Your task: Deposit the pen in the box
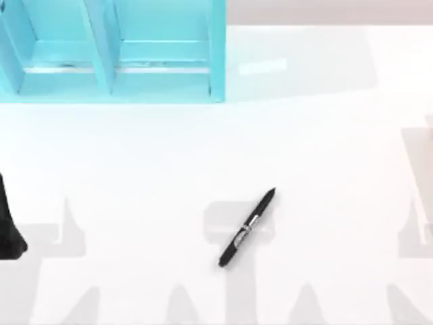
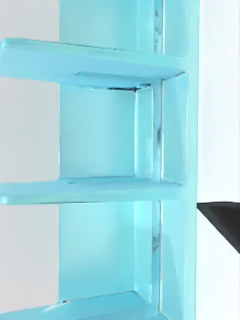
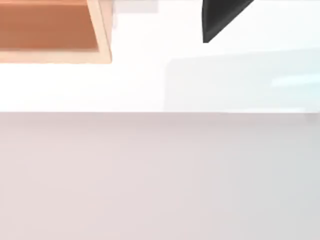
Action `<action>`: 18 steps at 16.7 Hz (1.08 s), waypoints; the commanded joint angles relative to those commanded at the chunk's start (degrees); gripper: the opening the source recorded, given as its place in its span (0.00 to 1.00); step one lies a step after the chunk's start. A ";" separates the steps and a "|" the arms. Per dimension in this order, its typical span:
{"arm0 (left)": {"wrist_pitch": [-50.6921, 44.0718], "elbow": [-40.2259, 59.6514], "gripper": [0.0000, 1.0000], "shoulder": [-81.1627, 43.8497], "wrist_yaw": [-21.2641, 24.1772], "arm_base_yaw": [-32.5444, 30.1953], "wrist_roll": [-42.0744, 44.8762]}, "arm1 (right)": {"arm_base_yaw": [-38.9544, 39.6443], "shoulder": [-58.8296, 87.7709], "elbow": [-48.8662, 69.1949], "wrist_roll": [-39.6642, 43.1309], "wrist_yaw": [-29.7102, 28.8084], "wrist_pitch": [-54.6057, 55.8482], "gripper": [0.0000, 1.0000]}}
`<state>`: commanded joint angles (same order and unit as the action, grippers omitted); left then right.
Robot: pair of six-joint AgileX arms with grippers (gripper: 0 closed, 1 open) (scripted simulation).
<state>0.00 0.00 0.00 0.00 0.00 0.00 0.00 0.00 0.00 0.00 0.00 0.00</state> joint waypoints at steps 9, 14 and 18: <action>0.00 0.00 1.00 0.00 0.00 0.00 0.00 | 10.10 16.70 14.96 -13.79 0.08 -9.72 1.00; 0.00 0.00 1.00 0.00 0.00 0.00 0.00 | 21.81 43.05 36.57 -32.09 -0.05 -23.44 1.00; 0.00 0.00 1.00 0.00 0.00 0.00 0.00 | 30.07 67.65 55.90 -47.34 0.16 -35.51 1.00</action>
<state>0.00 0.00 0.00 0.00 0.00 0.00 30.07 67.65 55.90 -47.34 0.16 -35.51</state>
